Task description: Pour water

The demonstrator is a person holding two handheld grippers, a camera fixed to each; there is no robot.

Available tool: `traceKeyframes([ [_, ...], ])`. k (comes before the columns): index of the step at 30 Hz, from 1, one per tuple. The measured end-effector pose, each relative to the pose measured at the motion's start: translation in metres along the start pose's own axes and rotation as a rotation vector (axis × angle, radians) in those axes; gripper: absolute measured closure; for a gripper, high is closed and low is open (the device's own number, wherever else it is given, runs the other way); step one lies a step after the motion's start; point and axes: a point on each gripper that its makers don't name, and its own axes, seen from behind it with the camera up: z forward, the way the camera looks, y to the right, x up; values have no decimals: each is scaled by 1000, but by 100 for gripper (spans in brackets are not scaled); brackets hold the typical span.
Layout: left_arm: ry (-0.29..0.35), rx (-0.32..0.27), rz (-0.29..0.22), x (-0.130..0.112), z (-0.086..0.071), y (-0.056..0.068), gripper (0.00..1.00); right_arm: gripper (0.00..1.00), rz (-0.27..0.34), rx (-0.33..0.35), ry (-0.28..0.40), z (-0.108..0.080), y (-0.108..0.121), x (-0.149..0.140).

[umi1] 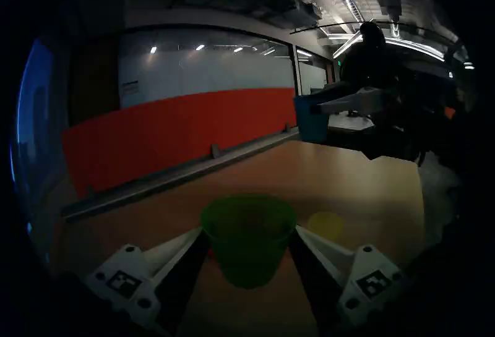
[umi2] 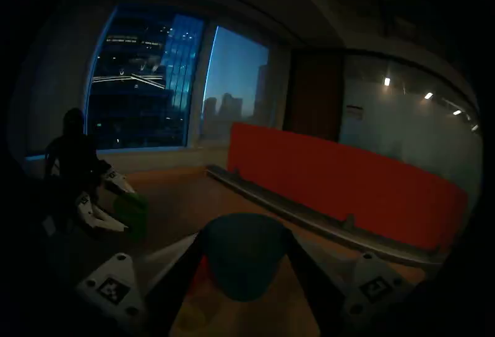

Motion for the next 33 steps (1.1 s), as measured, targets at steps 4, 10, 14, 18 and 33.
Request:
traceKeyframes([
  [4, -51, -1, 6, -14, 6, -3, 17, 3, 5, 8, -23, 6, 3, -13],
  [10, -112, -9, 8, -32, 13, -8, 16, 3, 11, 28, -63, 16, 6, -33],
  [14, -154, -21, 12, -45, 16, -9, 16, 3, 15, 41, -86, 22, 8, -46],
  [18, -200, -33, 20, -58, 20, -10, 16, 3, 25, 68, -111, 29, 5, -60],
  [33, -317, -75, 28, -96, 40, -14, 15, 3, 43, 128, -205, 52, 5, -107],
])
